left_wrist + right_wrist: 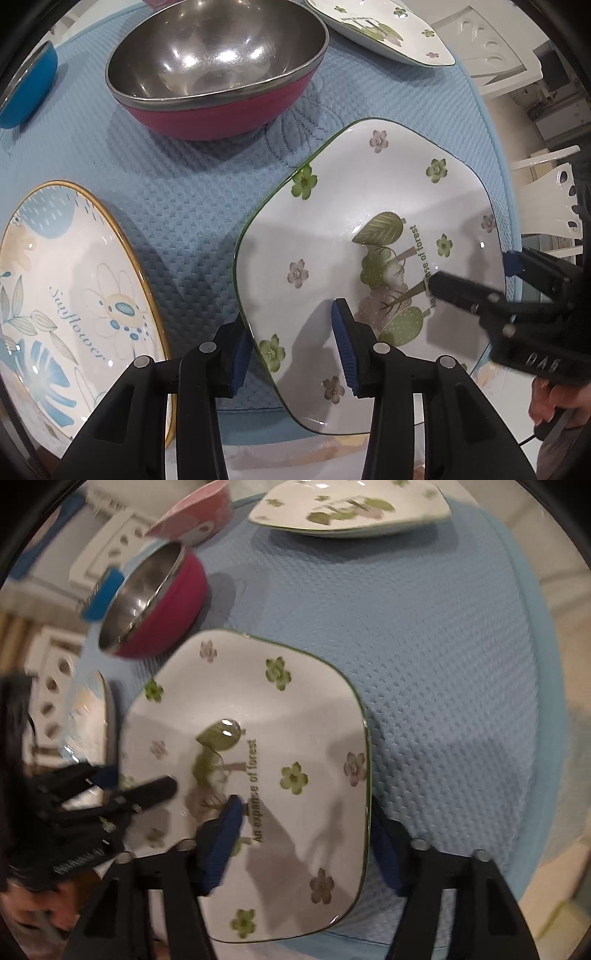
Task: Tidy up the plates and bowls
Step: 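Carry the square leaf plate with the left tool over the Sunflower plate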
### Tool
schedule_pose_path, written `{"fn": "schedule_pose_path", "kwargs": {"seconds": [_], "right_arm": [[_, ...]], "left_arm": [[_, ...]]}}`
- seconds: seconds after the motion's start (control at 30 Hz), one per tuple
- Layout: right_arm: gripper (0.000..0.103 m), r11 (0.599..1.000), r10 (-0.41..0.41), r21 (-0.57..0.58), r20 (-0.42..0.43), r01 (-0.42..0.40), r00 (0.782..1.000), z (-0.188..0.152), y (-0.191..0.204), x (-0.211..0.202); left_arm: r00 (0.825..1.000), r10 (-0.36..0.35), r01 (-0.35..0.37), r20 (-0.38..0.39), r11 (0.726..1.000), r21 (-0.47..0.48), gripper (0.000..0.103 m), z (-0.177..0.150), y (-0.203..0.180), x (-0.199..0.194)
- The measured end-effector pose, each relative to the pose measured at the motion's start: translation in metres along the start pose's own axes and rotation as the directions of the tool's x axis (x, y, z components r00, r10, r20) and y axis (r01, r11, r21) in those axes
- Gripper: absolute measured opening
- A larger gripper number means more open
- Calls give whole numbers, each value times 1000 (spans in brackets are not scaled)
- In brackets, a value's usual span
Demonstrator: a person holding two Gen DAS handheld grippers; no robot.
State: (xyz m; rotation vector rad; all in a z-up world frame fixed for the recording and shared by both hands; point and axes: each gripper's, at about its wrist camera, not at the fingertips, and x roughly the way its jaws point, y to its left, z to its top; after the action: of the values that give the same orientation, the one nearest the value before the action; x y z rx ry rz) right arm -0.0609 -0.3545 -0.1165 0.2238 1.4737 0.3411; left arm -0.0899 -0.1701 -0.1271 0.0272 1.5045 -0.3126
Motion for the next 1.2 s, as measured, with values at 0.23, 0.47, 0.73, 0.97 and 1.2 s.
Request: {"fn": "schedule_pose_path", "kwargs": {"seconds": [0.23, 0.47, 0.73, 0.97, 1.2], "right_arm": [[54, 987, 129, 93, 39, -132, 991, -3, -17, -9], [54, 981, 151, 117, 31, -154, 988, -5, -16, -15], [54, 977, 166, 127, 63, -173, 984, -14, -19, -36], [54, 976, 173, 119, 91, -183, 981, -12, -18, -56], [54, 973, 189, 110, 110, -201, 976, -13, -3, -71]], "left_arm": [[1000, 0, 0, 11, 1000, 16, 38, 0, -2, -7], [1000, 18, -18, 12, 1000, 22, 38, 1, -4, -15], [999, 14, -15, 43, 999, 34, 38, 7, -3, -37], [998, -18, 17, 64, 999, 30, 38, 5, 7, -51], [996, -27, 26, 85, 1000, 11, 38, 1, 20, -68]]}}
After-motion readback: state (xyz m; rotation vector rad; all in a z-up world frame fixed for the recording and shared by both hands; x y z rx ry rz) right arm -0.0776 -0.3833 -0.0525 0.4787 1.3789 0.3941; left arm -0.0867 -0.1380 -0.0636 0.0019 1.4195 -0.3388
